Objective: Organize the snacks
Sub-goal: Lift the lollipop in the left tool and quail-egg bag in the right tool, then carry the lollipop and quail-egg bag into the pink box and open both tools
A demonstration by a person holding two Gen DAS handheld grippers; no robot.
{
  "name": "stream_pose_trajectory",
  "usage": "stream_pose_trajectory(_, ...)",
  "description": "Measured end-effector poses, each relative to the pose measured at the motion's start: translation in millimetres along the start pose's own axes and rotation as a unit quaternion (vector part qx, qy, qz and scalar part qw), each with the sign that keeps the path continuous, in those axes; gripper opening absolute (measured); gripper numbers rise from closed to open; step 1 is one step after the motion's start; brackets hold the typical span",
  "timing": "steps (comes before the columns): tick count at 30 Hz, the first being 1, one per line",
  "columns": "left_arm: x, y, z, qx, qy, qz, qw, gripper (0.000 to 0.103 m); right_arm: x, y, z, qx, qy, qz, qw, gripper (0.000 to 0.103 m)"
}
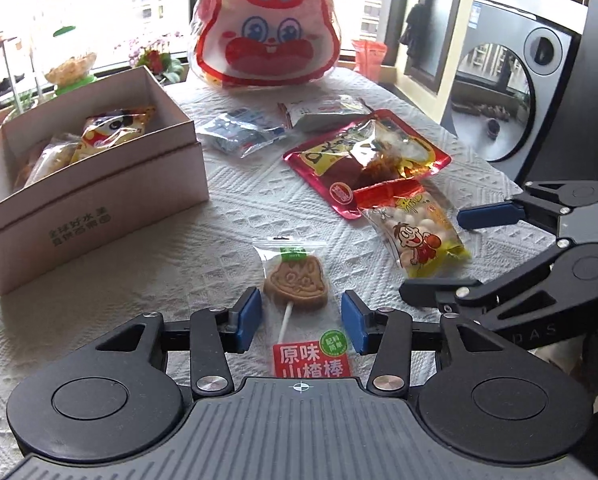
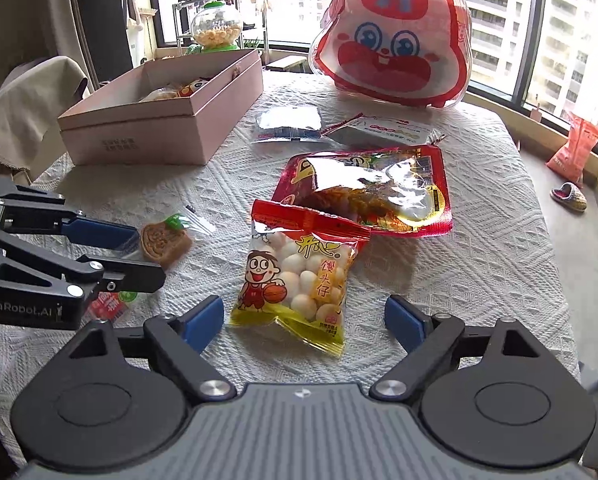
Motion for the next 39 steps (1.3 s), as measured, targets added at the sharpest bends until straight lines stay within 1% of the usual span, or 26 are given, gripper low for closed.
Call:
stream_pose_trajectory(1,-1.9,2.3,-1.8,0.002,-0.003,0.008,1.0,0.049,-0.2,-1.1,0.5,0.0,-0.001,-0.001,1.0,0.092)
stream_pose_trajectory(3,-6.5,8.0,-6.8,0.01,-0.011,0.02,0.9997,0.049,0.0,-4.4,1.8,-0.003,0.008,-0.007,1.0,0.098)
stream_pose_trajectory(4,-7.2,10.0,-8.6,0.013,-0.013,0.021,0.9996,0.049,-1.0,-5.9,2.3,-0.004,0.01,-0.004,1.0,0.099)
stream_pose_trajectory(6,-5.5,10.5,-9.1,0.009,-0.012,0.008,0.9999,0.049,-4.2,-9.6,4.6,0.0,0.008,0.008,1.0,0.099)
stream_pose_trajectory(8,-1.9,7.8,-6.8,0.002,-0.007,-0.017,0.9998,0.048,-2.8,-8.6,5.5,-0.002,0.015,0.009,1.0,0.098)
stream_pose_trajectory(9,-1.0,5.2,-4.5,-0.001,-0.004,-0.026,0.9997,0.046,-1.2,-6.6,6.0,-0.004,0.017,0.004,1.0,0.096)
stream_pose_trajectory(12,-2.1,-0.2,0.3,-0.005,-0.006,-0.026,0.9996,0.045,4.9,3.4,2.5,0.001,0.028,-0.036,0.999,0.096)
stream_pose_trajectory(14,-2.1,-2.1,2.4,-0.008,-0.005,-0.022,0.9997,0.045,5.0,11.1,-3.7,0.005,0.019,-0.052,0.998,0.094)
stream_pose_trajectory(16,-0.6,-5.2,5.0,-0.01,-0.002,-0.025,0.9996,0.045,0.8,17.1,-8.7,0.004,-0.009,-0.041,0.999,0.081)
stream_pose_trajectory(17,0.2,-6.9,6.3,-0.011,-0.002,-0.028,0.9996,0.045,-2.6,18.7,-8.7,0.004,-0.018,-0.029,0.999,0.065)
stream_pose_trajectory(18,-0.1,-8.4,7.4,-0.01,-0.002,-0.028,0.9995,0.045,-7.3,19.4,-7.0,0.0,-0.016,-0.011,1.0,0.057)
stream_pose_trajectory(19,-0.6,-9.3,8.5,-0.01,-0.003,-0.027,0.9996,0.044,-12.5,19.2,-4.1,-0.007,-0.007,0.006,1.0,0.057)
stream_pose_trajectory(20,-1.6,-10.7,10.3,-0.01,-0.005,-0.023,0.9997,0.044,-17.3,18.1,-0.4,-0.013,0.008,0.021,1.0,0.054)
stream_pose_trajectory(21,-3.1,-11.9,12.0,-0.01,-0.007,-0.017,0.9998,0.042,-21.8,16.3,5.0,-0.02,0.029,0.03,0.999,0.053)
stream_pose_trajectory(23,-7.8,-13.4,16.8,-0.01,-0.011,-0.003,0.9999,0.042,-27.2,14.0,16.6,-0.023,0.059,0.034,0.997,0.053)
stream_pose_trajectory(25,-16.9,-8.8,28.5,0.005,-0.014,0.019,0.9997,0.042,-29.4,18.5,30.9,-0.013,0.069,0.034,0.997,0.053)
stream_pose_trajectory(26,-22.8,-2.3,38.1,0.021,-0.012,0.026,0.9994,0.042,-29.3,23.1,37.4,-0.005,0.07,0.034,0.997,0.053)
stream_pose_trajectory(29,-49.7,33.2,80.7,0.092,0.015,0.041,0.9948,0.042,-32.4,55.5,66.7,0.039,0.08,0.044,0.995,0.053)
stream_pose_trajectory(31,-72.4,58.9,106.7,0.132,0.043,0.048,0.9891,0.042,-34.1,91.7,86.1,0.078,0.085,0.046,0.992,0.053)
stream_pose_trajectory(33,-98.1,81.4,122.9,0.16,0.057,0.062,0.9836,0.042,-35.9,131.4,99.6,0.114,0.089,0.04,0.989,0.053)
stream_pose_trajectory(35,-130.3,102.2,124.1,0.171,0.044,0.097,0.9795,0.042,-39.4,166.6,102.5,0.143,0.085,0.038,0.985,0.053)
stream_pose_trajectory(36,-148.1,110.9,117.4,0.171,0.025,0.118,0.9778,0.043,-42.8,184.6,98.5,0.153,0.076,0.038,0.984,0.053)
stream_pose_trajectory(37,-165.3,118.2,107.5,0.168,0.004,0.14,0.9759,0.046,-46.5,199.8,91.4,0.157,0.07,0.038,0.984,0.053)
stream_pose_trajectory(39,-197.4,126.8,84.8,0.155,-0.022,0.181,0.9709,0.043,-59.0,227.2,67.0,0.154,0.069,0.042,0.985,0.053)
Point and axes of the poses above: each gripper's, at about its wrist camera, not at the fingertips, and z roughly against the way its jaws point, x to its right, y to its top, the point moved 5 cm from there along -z, roughly the way its jaws point, and after that the axes turned 5 degrees about -x, right-handed, at the moved point
